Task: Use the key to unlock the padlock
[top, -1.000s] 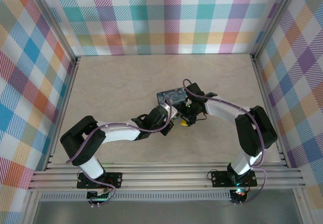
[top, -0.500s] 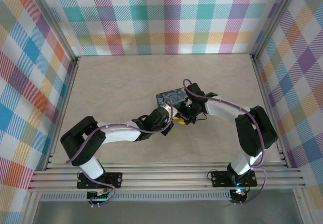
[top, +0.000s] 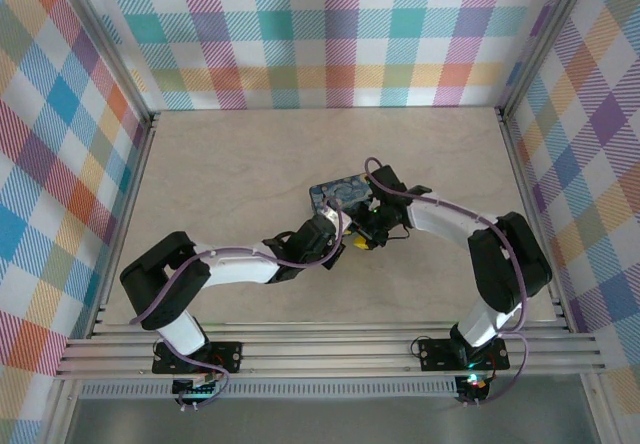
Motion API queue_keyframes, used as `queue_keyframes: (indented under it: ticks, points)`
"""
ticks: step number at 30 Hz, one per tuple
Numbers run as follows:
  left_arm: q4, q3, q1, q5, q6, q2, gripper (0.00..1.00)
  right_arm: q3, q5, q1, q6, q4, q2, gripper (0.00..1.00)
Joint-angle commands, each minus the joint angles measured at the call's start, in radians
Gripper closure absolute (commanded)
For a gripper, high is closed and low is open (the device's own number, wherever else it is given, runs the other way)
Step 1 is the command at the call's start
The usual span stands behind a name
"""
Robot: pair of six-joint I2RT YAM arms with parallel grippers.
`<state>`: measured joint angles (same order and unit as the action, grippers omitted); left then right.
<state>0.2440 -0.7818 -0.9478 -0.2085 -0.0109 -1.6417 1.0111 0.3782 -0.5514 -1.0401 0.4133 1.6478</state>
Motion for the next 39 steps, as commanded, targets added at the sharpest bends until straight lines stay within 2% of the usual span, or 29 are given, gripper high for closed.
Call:
queue_keyframes:
  ticks: [1,7,11,16,22,25,29,34,39]
  points:
    - [0.074,0.026,-0.055,0.052,-0.013,0.038,1.0,-0.041,-0.016,-0.007,-0.124,-0.04,-0.012,0.48]
    - [0.098,0.049,-0.055,0.044,-0.059,0.045,1.0,-0.067,-0.055,-0.007,-0.151,-0.043,-0.047,0.46]
    - [0.111,0.06,-0.058,0.049,-0.084,0.048,1.0,-0.092,-0.059,-0.007,-0.173,-0.065,-0.054,0.49]
    - [0.113,0.062,-0.06,0.045,-0.098,0.046,1.0,-0.096,-0.061,-0.007,-0.169,-0.066,-0.054,0.63]
    - [0.107,0.061,-0.061,0.041,-0.1,0.046,1.0,-0.097,-0.077,-0.007,-0.148,-0.043,-0.07,0.89]
    - [0.1,0.057,-0.062,0.04,-0.101,0.047,1.0,-0.094,-0.082,-0.008,-0.135,-0.035,-0.079,0.99]
    - [0.069,0.044,-0.062,0.028,-0.102,0.057,1.0,-0.086,-0.097,-0.006,-0.095,-0.022,-0.093,1.0]
    - [-0.002,0.043,-0.058,0.018,-0.145,0.099,0.78,-0.1,-0.106,0.007,0.007,-0.045,-0.108,1.0]
    - [-0.013,0.104,-0.048,0.022,-0.22,0.156,0.72,-0.136,-0.095,0.032,0.084,-0.097,-0.115,1.0]
